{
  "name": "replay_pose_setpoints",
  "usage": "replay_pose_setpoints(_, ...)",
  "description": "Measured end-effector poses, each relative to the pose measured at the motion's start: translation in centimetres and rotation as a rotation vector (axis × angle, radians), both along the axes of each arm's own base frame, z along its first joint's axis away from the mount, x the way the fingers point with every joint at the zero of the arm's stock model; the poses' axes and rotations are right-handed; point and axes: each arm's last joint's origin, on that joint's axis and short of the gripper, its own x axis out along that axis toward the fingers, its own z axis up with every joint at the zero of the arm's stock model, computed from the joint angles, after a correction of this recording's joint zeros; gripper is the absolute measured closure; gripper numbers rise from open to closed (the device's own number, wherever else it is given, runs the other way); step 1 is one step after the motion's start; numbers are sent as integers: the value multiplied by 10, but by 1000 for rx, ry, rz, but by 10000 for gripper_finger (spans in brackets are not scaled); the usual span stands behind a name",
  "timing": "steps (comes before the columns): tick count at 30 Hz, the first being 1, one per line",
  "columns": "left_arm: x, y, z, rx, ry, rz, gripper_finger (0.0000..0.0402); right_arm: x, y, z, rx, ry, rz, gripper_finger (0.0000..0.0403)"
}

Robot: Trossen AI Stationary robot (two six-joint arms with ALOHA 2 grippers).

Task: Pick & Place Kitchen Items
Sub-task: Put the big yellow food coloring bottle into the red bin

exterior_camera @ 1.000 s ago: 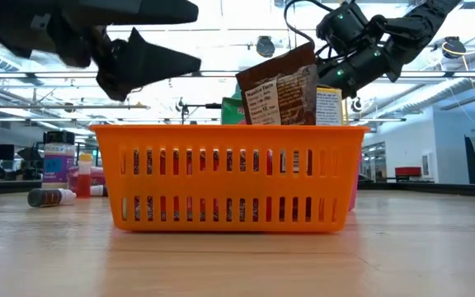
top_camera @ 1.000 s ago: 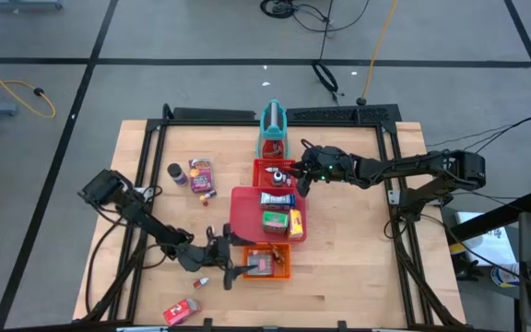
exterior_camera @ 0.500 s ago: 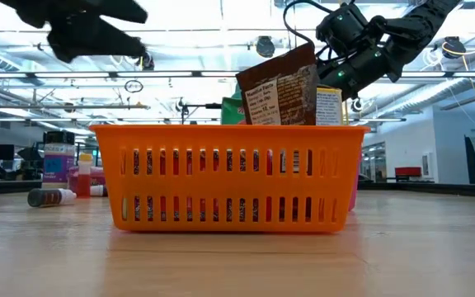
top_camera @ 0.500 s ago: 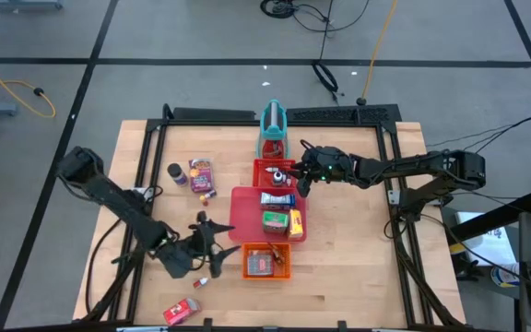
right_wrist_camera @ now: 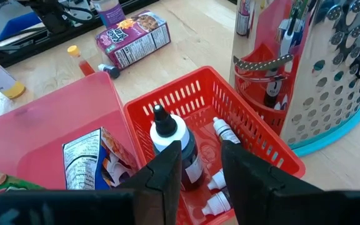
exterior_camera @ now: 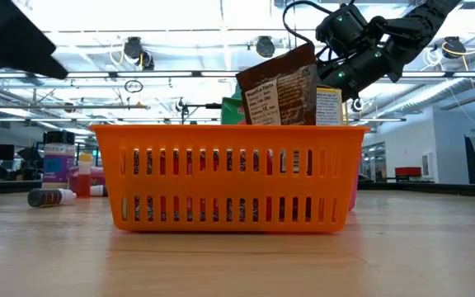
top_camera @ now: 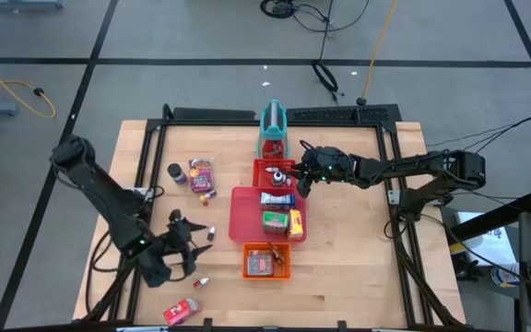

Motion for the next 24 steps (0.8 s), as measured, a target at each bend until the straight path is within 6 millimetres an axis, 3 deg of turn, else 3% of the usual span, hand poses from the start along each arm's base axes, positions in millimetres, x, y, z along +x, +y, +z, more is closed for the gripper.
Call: replay_pose_setpoints(24, -49, 8, -7, -52, 151, 77, 124, 0, 0, 0, 0, 0, 0, 298)
